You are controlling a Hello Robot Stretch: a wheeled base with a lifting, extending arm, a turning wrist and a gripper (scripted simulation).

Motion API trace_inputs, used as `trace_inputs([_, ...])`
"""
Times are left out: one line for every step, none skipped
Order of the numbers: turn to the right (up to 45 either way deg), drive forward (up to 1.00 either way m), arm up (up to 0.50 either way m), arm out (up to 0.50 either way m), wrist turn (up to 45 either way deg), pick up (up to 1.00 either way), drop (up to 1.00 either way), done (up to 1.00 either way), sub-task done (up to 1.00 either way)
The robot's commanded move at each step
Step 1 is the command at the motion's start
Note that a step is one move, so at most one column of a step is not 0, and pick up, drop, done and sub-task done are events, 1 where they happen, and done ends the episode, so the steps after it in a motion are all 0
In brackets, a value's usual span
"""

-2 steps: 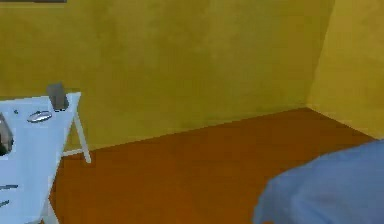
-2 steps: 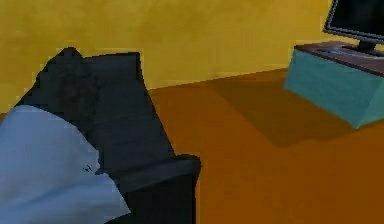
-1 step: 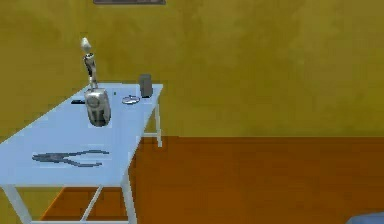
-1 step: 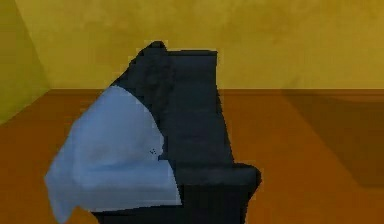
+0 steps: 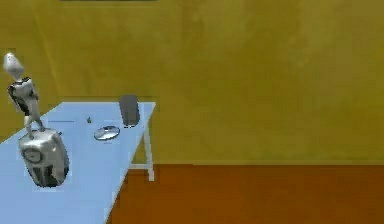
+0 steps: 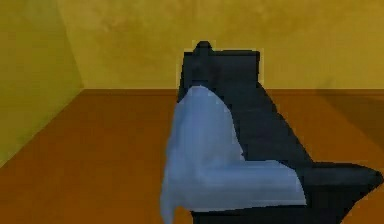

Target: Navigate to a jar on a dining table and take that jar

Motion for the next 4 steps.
trace_inputs([-45.0,0.0,0.0,0.0,0.0,0.0,0.0,0.0,0.0])
trace_inputs([-45.0,0.0,0.0,0.0,0.0,0.0,0.0,0.0,0.0])
trace_inputs([-24.0,0.0,0.0,0.0,0.0,0.0,0.0,0.0,0.0])
trace_inputs([45.0,0.0,0.0,0.0,0.0,0.0,0.0,0.0,0.0])
